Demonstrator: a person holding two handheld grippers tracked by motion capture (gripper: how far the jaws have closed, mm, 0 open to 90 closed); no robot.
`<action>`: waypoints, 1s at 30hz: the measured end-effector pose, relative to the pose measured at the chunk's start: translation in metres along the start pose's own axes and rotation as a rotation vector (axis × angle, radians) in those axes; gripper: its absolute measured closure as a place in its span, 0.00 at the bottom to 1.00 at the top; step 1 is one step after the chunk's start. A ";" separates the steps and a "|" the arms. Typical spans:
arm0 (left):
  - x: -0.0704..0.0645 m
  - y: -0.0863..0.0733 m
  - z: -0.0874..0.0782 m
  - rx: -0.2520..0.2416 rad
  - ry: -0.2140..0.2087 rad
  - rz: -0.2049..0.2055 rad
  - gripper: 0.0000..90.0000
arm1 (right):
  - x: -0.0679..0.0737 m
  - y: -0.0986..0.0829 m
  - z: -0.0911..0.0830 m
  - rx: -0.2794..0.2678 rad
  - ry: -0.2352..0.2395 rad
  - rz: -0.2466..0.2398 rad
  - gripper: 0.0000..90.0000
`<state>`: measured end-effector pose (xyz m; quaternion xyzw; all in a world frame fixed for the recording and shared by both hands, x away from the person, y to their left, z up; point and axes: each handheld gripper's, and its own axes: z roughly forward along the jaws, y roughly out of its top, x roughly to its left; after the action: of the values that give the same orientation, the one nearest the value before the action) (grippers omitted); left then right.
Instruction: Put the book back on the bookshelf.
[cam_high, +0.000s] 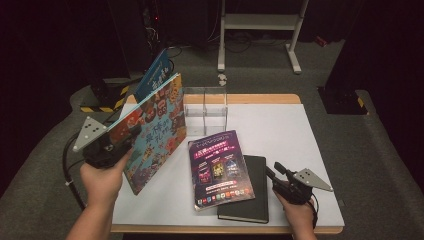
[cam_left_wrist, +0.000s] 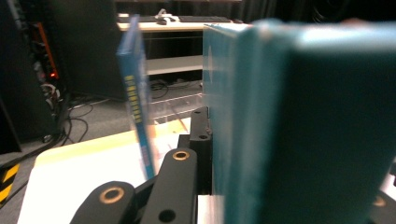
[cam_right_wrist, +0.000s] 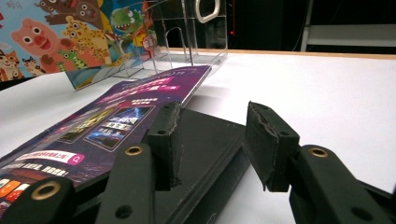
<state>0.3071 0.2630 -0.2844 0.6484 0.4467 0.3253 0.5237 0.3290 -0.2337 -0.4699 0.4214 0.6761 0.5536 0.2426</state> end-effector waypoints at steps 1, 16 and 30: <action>0.002 -0.001 -0.002 -0.001 0.014 -0.005 0.91 | 0.000 0.000 0.000 0.001 0.002 0.002 0.62; 0.006 -0.003 0.040 -0.040 0.124 -0.006 0.91 | -0.001 -0.001 0.000 -0.003 0.015 0.024 0.63; 0.004 0.002 0.100 -0.101 0.197 -0.008 0.91 | -0.004 0.000 -0.004 -0.010 0.023 0.035 0.63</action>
<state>0.3983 0.2281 -0.3063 0.5843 0.4817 0.4076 0.5103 0.3276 -0.2392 -0.4697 0.4255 0.6685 0.5660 0.2275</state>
